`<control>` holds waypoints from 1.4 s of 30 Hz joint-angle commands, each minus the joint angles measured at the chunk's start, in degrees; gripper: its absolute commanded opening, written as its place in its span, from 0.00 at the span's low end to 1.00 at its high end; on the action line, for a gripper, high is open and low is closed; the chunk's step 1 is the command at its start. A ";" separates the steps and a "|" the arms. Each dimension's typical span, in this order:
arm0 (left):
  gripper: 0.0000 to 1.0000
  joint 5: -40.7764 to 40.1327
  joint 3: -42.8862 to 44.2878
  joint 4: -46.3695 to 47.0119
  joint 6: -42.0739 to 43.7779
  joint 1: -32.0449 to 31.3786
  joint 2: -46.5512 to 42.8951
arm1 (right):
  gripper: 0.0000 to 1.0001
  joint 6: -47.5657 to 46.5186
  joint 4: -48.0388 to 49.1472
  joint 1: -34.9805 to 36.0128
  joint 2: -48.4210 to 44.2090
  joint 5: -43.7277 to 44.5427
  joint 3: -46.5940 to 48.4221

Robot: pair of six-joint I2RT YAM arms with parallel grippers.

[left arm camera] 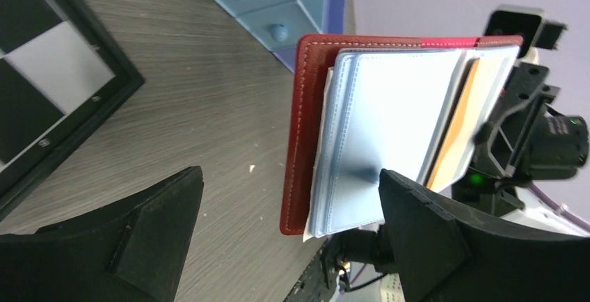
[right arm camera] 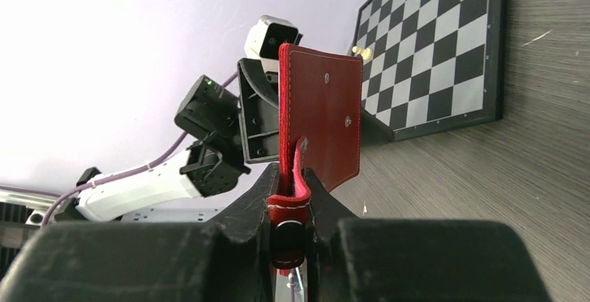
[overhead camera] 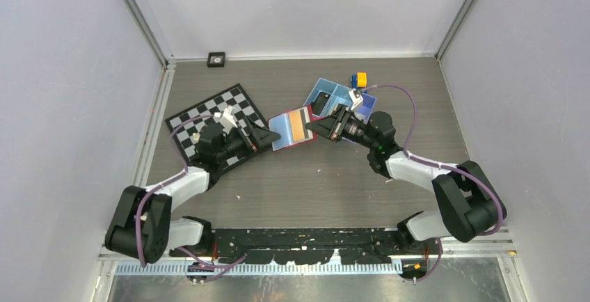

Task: Take the credit cards out of the card holder
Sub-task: Remove the credit card from the card holder.

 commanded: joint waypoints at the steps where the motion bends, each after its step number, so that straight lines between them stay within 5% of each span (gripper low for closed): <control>1: 1.00 8.14 -1.51 24.97 -9.09 -0.25 3.28 | 0.00 2.41 7.54 0.11 0.08 -1.52 -0.09; 7: 0.99 9.72 -3.21 36.43 -12.45 -0.25 2.38 | 0.00 4.37 10.32 0.08 2.70 -2.27 0.16; 11: 0.85 10.05 -3.26 37.34 -12.07 -0.44 1.00 | 0.01 6.03 12.56 0.22 4.81 -2.99 0.42; 18: 0.08 10.43 -3.32 39.44 -12.09 -0.47 1.02 | 0.02 6.23 13.50 0.61 6.08 -4.17 1.09; 20: 0.00 10.73 -3.22 39.34 -12.00 -0.51 0.94 | 0.14 5.58 12.53 0.65 5.94 -4.12 1.06; 27: 0.00 12.43 -2.53 39.73 -13.24 -0.59 1.32 | 0.50 5.10 12.05 0.90 6.58 -4.16 1.14; 33: 0.00 13.14 -2.22 40.74 -13.68 -1.16 1.00 | 0.57 5.04 12.29 1.69 7.44 -4.54 1.72; 37: 0.00 13.15 -2.15 40.74 -13.68 -1.54 1.38 | 0.49 5.18 12.55 2.19 7.71 -4.82 2.09; 42: 0.00 13.21 -1.86 40.27 -13.29 -1.65 1.72 | 0.11 5.58 12.54 2.20 8.05 -5.09 2.46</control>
